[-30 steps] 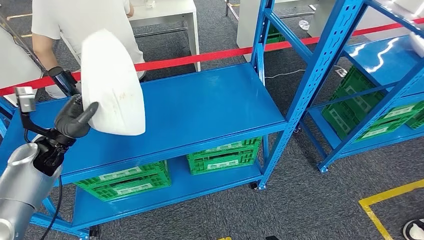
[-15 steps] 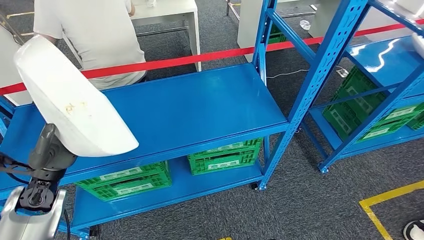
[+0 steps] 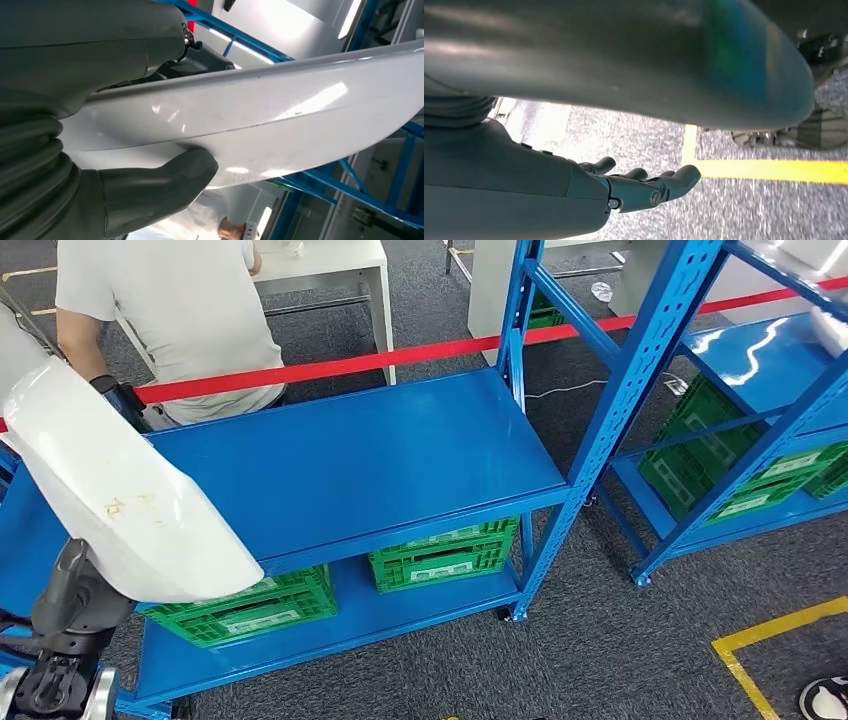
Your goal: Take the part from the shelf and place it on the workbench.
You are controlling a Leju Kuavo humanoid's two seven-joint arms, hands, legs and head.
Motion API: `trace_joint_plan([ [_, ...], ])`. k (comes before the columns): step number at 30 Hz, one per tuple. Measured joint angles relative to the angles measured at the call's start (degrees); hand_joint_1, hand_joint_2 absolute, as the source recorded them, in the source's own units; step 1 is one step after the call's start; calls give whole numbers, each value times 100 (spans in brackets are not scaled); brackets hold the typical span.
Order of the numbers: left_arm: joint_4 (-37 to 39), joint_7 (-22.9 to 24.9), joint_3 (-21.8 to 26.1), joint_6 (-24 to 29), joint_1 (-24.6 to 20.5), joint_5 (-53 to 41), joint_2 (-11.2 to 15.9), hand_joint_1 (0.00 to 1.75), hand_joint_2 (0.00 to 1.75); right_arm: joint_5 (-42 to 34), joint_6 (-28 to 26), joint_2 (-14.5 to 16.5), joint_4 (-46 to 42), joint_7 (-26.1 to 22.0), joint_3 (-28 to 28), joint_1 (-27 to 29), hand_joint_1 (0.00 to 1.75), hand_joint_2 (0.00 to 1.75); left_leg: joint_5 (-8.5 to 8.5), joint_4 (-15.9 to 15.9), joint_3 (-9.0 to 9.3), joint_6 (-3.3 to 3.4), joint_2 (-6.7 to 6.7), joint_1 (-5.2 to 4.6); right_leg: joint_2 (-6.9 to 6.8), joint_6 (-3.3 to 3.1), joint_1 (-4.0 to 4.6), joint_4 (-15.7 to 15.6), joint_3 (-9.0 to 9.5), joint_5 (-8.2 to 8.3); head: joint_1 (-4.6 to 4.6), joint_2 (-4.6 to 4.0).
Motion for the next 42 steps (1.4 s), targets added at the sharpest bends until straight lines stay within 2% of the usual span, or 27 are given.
trace_joint_plan([
  [3, -210, 51, 90, -5, 185, 7, 23, 175, 175, 41, 0, 0, 0, -40, 21, -5, 0, 0, 9, 33, -52, -123, -38, 10, -8, -141, 9, -28, -38, 33, -2, 0],
  [4, -256, 64, 99, -5, 211, -20, 25, 175, 175, 42, 0, 1, 0, -65, 23, -10, 0, 0, -83, 116, -94, -157, -45, 20, -22, -191, 7, -42, -61, 68, -3, 0],
  [7, -392, 61, 104, 0, 288, -194, -16, 175, 175, 53, 0, 1, 0, -84, 24, -17, 0, 0, -734, 951, -364, -225, -47, 41, -43, -281, 5, -63, -162, 175, -7, 0],
  [9, -472, 43, 105, 15, 356, -304, -82, 175, 175, 75, 0, 1, 0, -57, 27, -15, 0, 0, -983, 1442, -443, -242, -46, 43, -48, -283, 15, -57, -261, 249, -6, 0],
  [10, -514, 28, 109, 21, 402, -350, -108, 175, 175, 84, 0, 1, 0, -51, 29, -14, 0, 0, -951, 1434, -357, -240, -46, 43, -49, -279, 17, -53, -314, 290, -5, 0],
  [11, -565, 11, 115, 24, 448, -385, -121, 175, 175, 92, 0, 1, 0, -52, 30, -13, 0, 0, -830, 1219, -169, -229, -46, 43, -46, -270, 18, -50, -368, 332, -6, 0],
  [14, -731, -25, 140, 14, 537, -450, -129, 175, 175, 145, 0, 1, 0, -40, 37, -11, 0, 0, -553, 128, 581, -168, -54, 22, -34, -198, 27, -49, -475, 460, -1, 0],
  [16, -790, -35, 161, 9, 559, -471, -134, 175, 175, 172, 0, 1, 0, -19, 55, -13, 0, 0, -548, -144, 699, -116, -64, -13, -36, -122, 28, -69, -490, 548, 2, 0],
  [18, -814, -42, 179, 8, 572, -494, -148, 175, 175, 169, 0, 1, 0, -11, 69, -11, 0, 0, -458, -151, 609, -30, -57, -12, -35, -44, 23, -86, -502, 599, -1, 0],
  [19, -824, -47, 186, 7, 576, -514, -159, 175, 175, 159, 0, 1, 0, -28, 70, -9, 0, 0, -400, -156, 562, 27, -47, -2, -36, -13, 20, -29, -537, 509, 3, 0],
  [20, -839, -56, 194, 5, 585, -538, -172, 175, 175, 145, 0, 1, 0, -58, 71, -6, 0, 0, -336, -168, 505, 79, -34, 12, -36, 13, 21, 122, -595, 312, 5, 0],
  [22, -883, -73, 228, -3, 632, -593, -198, 175, 175, 135, 7, 2, 0, -109, 71, -8, 0, 0, -210, -164, 369, 140, -14, 14, -41, 44, 17, 740, -766, -286, 11, 0],
  [23, -904, -78, 248, -9, 665, -624, -211, 175, 175, 146, 10, 3, 0, -114, 71, -9, 0, 0, -146, -153, 289, 146, -7, 9, -41, 57, 17, 1102, -835, -506, 11, 0],
  [24, -921, -78, 265, -15, 696, -660, -222, 175, 175, 159, 13, 2, 0, -109, 71, -10, 0, 0, -83, -136, 200, 146, -2, 4, -41, 65, 18, 1378, -850, -598, 10, 0],
  [25, -932, -82, 278, -26, 723, -706, -229, 175, 175, 168, 13, 2, 0, -101, 71, -10, 0, 0, -26, -113, 107, 142, 1, 1, -41, 65, 18, 1499, -793, -563, 11, 0],
  [26, -941, -94, 292, -40, 749, -767, -236, 175, 175, 165, 13, 1, 0, -95, 71, -10, 0, 0, 23, -83, 14, 131, 1, 0, -41, 58, 19, 1411, -634, -429, 11, 0],
  [27, -954, -116, 311, -56, 772, -839, -243, 175, 175, 149, 12, 0, 0, -92, 71, -13, 0, 0, 63, -46, -71, 116, 1, 0, -41, 42, 20, 1128, -376, -284, 11, 0],
  [29, -993, -174, 359, -90, 813, -973, -258, 175, 175, 118, 11, -3, -1, -85, 71, -28, 0, 0, 128, 32, -195, 67, 7, -5, -43, -13, 39, 337, 209, -234, 8, 0],
  [31, -1018, -206, 389, -107, 825, -1047, -274, 175, 175, 115, 12, -5, -1, -52, 71, -40, 0, 0, 197, 62, -233, -3, 16, -9, -40, -71, 71, -103, 463, -327, 9, 0],
  [33, -1021, -213, 400, -110, 822, -1078, -289, 175, 175, 132, 12, 0, 0, -14, 71, -39, 0, 0, 274, 47, -243, -82, 12, 0, -46, -140, 75, -156, 414, -256, 14, 0],
  [34, -1017, -214, 404, -110, 820, -1083, -296, 175, 175, 142, 11, 4, 0, 0, 71, -41, 0, 0, 230, 73, -280, -117, 2, 7, -57, -185, 67, -166, 370, -196, 12, 0],
  [36, -1008, -223, 414, -111, 820, -1105, -299, 175, 175, 137, 3, 10, 0, 2, 71, -45, 0, 0, -167, 384, -408, -173, -18, 26, -80, -262, 44, -193, 243, -54, 4, 0],
  [38, -1001, -249, 419, -119, 832, -1141, -300, 175, 175, 103, -3, 8, 0, -38, 69, -45, 0, 0, -720, 1040, -556, -218, -23, 41, -86, -288, 45, -187, 69, 82, -3, 0],
  [39, -996, -261, 420, -123, 841, -1158, -301, 175, 175, 85, -4, 7, 0, -56, 69, -42, 0, 0, -848, 1344, -582, -238, -23, 47, -87, -282, 46, -179, -21, 151, -4, 0],
  [40, -989, -265, 420, -126, 847, -1171, -302, 175, 175, 77, -3, 7, 0, -65, 69, -40, 0, 0, -835, 1517, -544, -252, -23, 53, -89, -271, 46, -166, -114, 219, -4, 0],
  [41, -978, -264, 419, -127, 845, -1182, -303, 175, 175, 70, -3, 8, 0, -67, 69, -38, 0, 0, -708, 1506, -421, -259, -23, 60, -91, -256, 42, -148, -205, 282, -4, 0],
  [42, -963, -263, 417, -129, 834, -1189, -303, 175, 175, 60, -2, 11, 0, -71, 67, -38, 0, 0, -543, 1305, -198, -264, -24, 70, -93, -235, 37, -123, -299, 344, -5, 0],
])
